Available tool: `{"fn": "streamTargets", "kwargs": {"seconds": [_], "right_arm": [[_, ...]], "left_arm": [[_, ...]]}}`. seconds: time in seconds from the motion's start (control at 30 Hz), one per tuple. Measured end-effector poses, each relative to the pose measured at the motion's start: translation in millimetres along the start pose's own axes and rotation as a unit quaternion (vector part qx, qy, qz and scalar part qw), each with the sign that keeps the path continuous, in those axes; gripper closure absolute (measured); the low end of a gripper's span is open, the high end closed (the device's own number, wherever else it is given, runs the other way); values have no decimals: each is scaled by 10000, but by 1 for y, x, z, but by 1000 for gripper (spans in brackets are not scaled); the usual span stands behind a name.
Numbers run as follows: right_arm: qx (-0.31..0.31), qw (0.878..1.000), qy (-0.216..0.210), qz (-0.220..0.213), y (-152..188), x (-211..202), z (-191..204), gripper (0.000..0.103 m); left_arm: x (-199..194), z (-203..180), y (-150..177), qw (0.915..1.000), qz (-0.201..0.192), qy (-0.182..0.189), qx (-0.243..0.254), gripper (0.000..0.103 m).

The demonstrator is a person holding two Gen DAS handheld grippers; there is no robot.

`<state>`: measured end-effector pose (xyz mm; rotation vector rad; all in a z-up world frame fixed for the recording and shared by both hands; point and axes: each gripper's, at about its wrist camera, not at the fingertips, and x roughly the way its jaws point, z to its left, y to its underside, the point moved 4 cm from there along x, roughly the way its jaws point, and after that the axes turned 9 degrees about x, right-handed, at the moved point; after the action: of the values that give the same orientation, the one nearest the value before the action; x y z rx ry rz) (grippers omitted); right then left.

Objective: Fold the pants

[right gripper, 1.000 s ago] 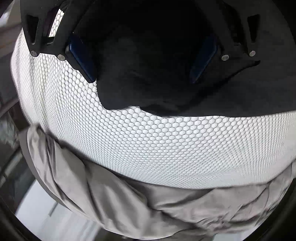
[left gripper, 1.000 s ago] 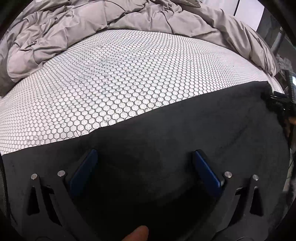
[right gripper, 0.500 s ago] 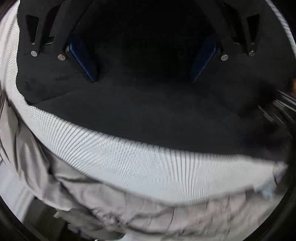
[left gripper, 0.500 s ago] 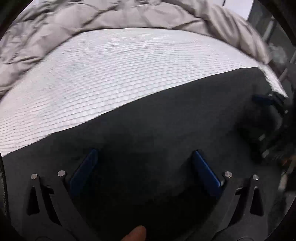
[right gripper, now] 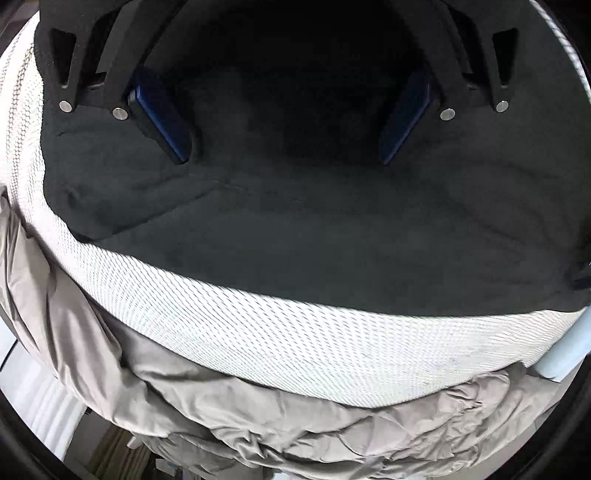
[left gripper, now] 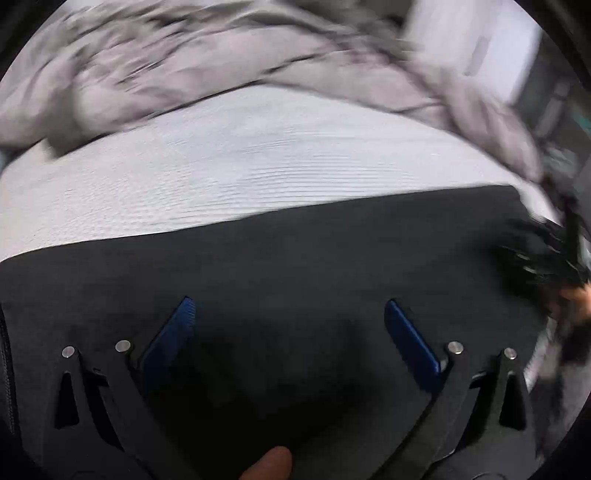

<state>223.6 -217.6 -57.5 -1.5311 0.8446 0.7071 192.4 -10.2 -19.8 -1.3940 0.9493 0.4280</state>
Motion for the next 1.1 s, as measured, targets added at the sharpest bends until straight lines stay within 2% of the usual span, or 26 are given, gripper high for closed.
{"fn": "streamTargets", "kwargs": {"seconds": [0.07,0.1,0.13,0.17,0.2,0.27,0.37,0.47,0.5,0.57,0.6,0.63,0.67,0.77,0.83,0.87,0.93,0.97,1.03,1.1], "right_arm": [[-72,9990,-400,-166,-3,-11,19,0],[-147,9980,-604,-141,-4,-12,31,0],[-267,9963,-806,-94,-2,-12,49,0],[-359,9954,-891,-64,0,-10,60,0],[-559,9939,-950,37,4,-4,74,0],[-967,9932,-637,140,14,9,88,1],[-868,9949,-500,81,17,7,71,1],[-470,9989,17,43,22,7,25,0],[-286,9995,91,51,23,7,9,0],[61,9999,-59,122,27,3,-13,0],[96,9999,73,72,28,-1,-17,0],[110,9997,237,9,29,-6,-19,0],[129,9997,221,-15,30,-13,-15,0],[-51,9986,-504,-145,34,-33,17,0],[-520,9948,-861,-164,40,-37,53,0],[-733,9934,-874,-110,43,-33,66,0],[-1182,9912,-576,-137,50,-23,81,0],[-1243,9901,-623,-218,52,-24,76,0],[-994,9932,-593,-82,51,-24,46,0],[-602,9982,-31,-77,51,-27,-8,0]], "left_arm": [[15,-36,5,9991,201,162,322,1],[29,-49,10,9974,517,176,461,1],[41,-56,16,9952,750,13,632,0],[45,-59,20,9936,773,-166,812,0],[41,-60,21,9937,724,-138,842,0],[29,-46,27,9942,760,-260,711,0],[8,-6,47,9953,713,-525,399,0],[-13,22,63,9964,598,-586,157,0],[-19,27,67,9963,572,-635,134,0],[-22,26,65,9959,540,-699,179,1],[-26,20,65,9959,537,-700,193,1],[-26,12,60,9970,496,-562,189,1],[-28,-3,54,9985,414,-315,178,1],[-20,-68,45,9979,262,339,476,1],[-3,-101,49,9928,474,744,806,1],[5,-113,55,9895,590,841,1017,1],[5,-116,62,9873,550,715,1306,1],[-3,-109,67,9872,513,815,1268,1],[-17,-89,76,9887,486,796,1173,1],[-26,-53,82,9925,517,354,1049,1]]}}
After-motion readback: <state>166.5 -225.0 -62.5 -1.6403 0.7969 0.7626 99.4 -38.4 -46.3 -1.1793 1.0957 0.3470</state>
